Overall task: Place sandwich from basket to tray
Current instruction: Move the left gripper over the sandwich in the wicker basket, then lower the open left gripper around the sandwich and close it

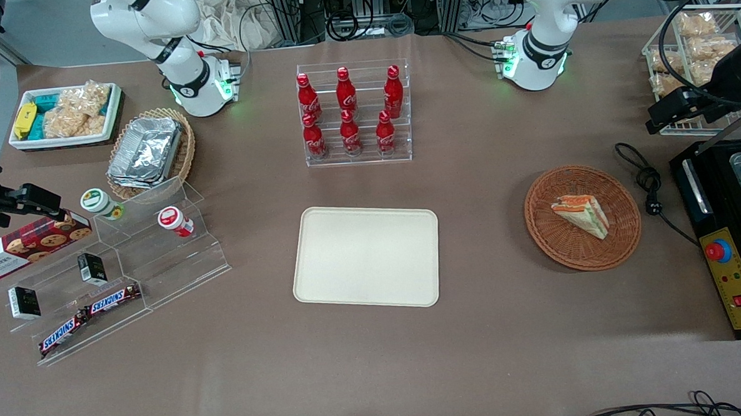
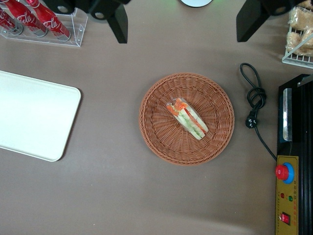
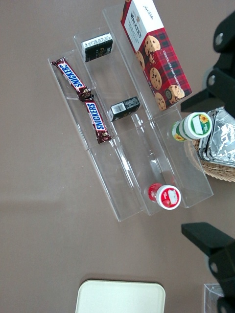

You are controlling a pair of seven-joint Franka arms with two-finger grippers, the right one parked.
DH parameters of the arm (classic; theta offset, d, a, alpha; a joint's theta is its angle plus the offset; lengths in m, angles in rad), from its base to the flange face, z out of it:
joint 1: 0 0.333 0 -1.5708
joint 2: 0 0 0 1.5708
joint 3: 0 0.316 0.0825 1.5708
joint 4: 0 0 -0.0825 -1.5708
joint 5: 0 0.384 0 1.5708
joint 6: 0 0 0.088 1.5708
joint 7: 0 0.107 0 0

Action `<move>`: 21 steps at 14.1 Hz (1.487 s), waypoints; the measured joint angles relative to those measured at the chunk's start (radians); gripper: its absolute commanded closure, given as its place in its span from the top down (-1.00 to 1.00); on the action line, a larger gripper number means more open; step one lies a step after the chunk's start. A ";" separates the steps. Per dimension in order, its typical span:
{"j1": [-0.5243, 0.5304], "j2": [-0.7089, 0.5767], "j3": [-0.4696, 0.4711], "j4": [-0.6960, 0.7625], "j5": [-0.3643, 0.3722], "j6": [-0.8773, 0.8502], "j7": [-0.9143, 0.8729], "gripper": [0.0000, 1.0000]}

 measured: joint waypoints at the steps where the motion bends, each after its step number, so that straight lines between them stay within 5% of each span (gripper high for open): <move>1: 0.000 0.000 0.000 0.000 0.000 -0.001 0.000 1.00; 11: 0.012 0.000 0.009 -0.120 0.000 0.043 -0.149 1.00; 21: 0.042 0.006 0.020 -0.602 0.002 0.560 -0.469 1.00</move>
